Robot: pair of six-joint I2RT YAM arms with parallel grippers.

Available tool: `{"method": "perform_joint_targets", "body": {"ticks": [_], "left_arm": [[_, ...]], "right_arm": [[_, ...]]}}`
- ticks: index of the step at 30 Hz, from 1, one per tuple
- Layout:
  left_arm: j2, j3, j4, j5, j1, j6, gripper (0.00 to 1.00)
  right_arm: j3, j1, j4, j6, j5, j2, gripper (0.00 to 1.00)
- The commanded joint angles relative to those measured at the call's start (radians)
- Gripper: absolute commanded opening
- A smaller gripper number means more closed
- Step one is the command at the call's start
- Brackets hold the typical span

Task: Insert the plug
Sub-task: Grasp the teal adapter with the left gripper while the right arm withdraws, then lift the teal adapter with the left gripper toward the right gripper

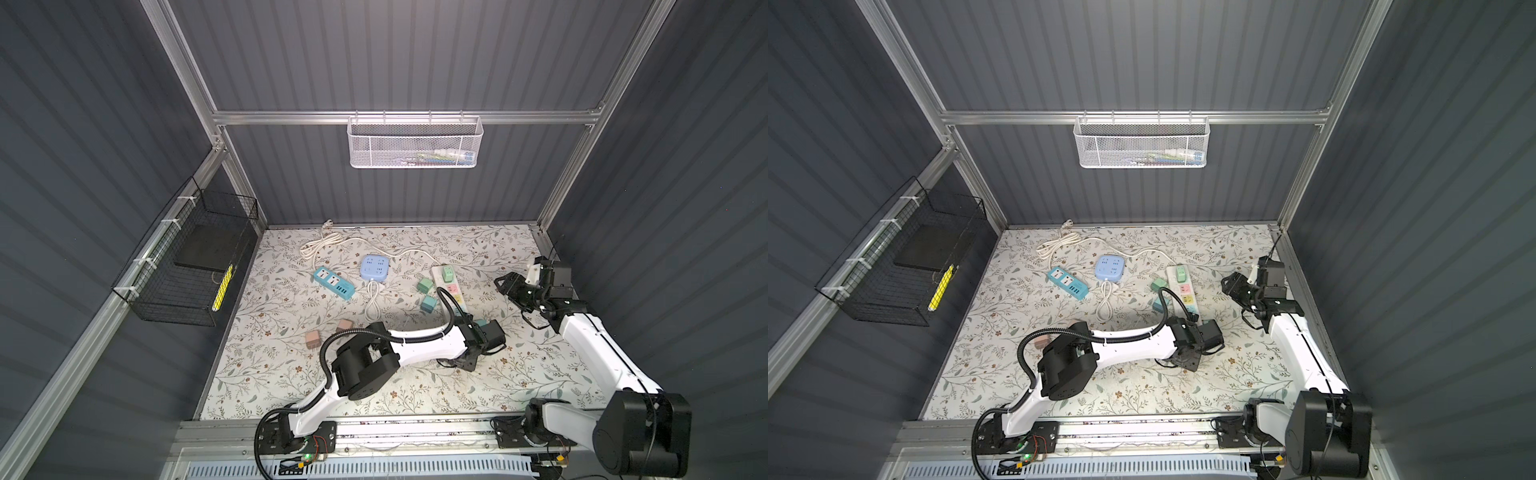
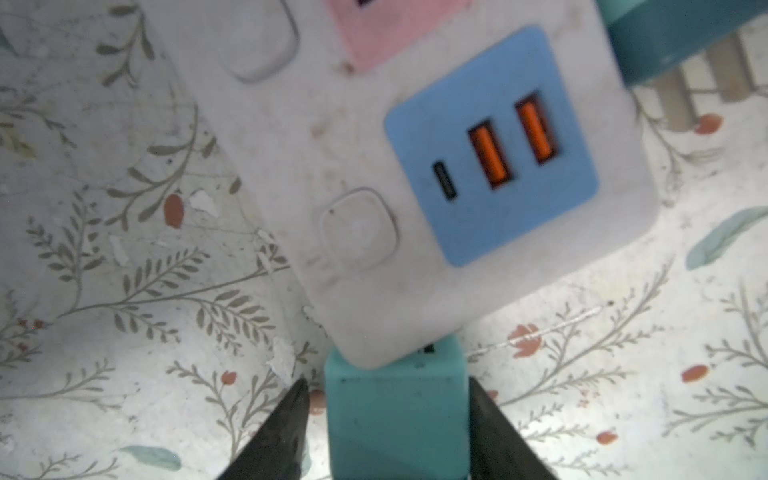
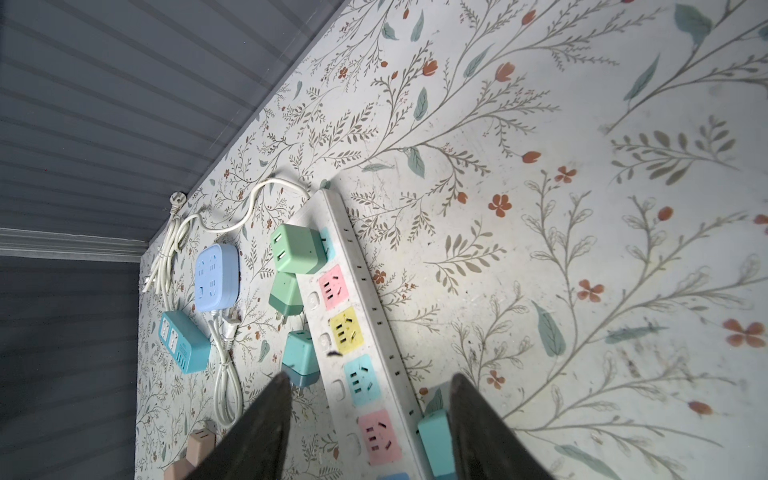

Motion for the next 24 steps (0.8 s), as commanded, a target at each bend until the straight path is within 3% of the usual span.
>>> {"method": "perform_joint_targets", "body": {"ticks": [1, 10, 16, 20, 24], "left_arm": [[-0.008, -0.002, -0.068, -0.046, 0.005, 0.028, 0.54], [-0.166, -0.194, 0.056, -0.052, 0.012, 0.168, 0.36], [-0.292, -0.286, 0.179, -0.143, 0.012, 0.275, 0.31], [-0.441, -0.460, 0.406, -0.261, 0.012, 0.380, 0.27], [-0.606, -0.690, 0.786, -0.387, 0.013, 0.569, 0.25]], "right_arm": [[-0.004, -0.005, -0.003, -0.005, -0.010, -0.013, 0.61], [0.009, -0.004, -0.023, -0.019, -0.007, -0.028, 0.61], [0.021, 0.000, -0.030, -0.027, -0.054, -0.024, 0.60], [0.044, 0.029, -0.048, -0.047, -0.059, -0.017, 0.58], [0.087, 0.095, -0.084, -0.075, -0.046, -0.007, 0.57]]}}
